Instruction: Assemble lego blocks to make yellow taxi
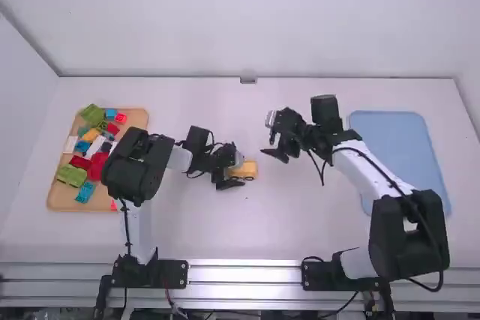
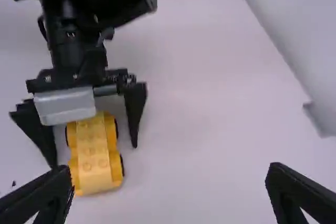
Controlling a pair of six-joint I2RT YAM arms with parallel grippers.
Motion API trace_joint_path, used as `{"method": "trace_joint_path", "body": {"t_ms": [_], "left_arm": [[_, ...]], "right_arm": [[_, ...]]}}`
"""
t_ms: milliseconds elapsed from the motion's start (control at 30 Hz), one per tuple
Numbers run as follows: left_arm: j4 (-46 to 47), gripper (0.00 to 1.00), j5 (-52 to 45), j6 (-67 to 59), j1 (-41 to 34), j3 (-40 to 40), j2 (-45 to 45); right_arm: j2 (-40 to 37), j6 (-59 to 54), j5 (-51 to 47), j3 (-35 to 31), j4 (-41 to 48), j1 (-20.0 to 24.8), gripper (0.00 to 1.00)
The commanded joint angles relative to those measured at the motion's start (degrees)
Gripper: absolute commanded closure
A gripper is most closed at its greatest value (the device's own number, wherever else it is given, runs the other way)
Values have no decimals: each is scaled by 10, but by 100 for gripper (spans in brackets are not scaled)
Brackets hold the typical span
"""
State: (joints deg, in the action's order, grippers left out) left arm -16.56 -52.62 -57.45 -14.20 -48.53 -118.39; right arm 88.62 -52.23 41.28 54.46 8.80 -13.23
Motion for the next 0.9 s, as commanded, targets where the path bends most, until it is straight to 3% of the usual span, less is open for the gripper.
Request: {"method": "trace_joint_path", "body": {"t_ms": [0,167,333,600,867], "left_arm": [[6,1,15,7,0,2,-13],[44,1,82,54,7,2,28],[151,1,92,23,19,2,126],[326,1,214,35,88,2,364],[306,1,417,198,166,2,533]], "right_arm": [[5,43,-52,-8,3,-11,2],[5,90,-95,-37,-37,-29,2],[5,128,-140,-70,-104,-37,2],[5,135,-139,-77,-127,-19,2],[5,135,-125,-77,-139,-10,2]]}}
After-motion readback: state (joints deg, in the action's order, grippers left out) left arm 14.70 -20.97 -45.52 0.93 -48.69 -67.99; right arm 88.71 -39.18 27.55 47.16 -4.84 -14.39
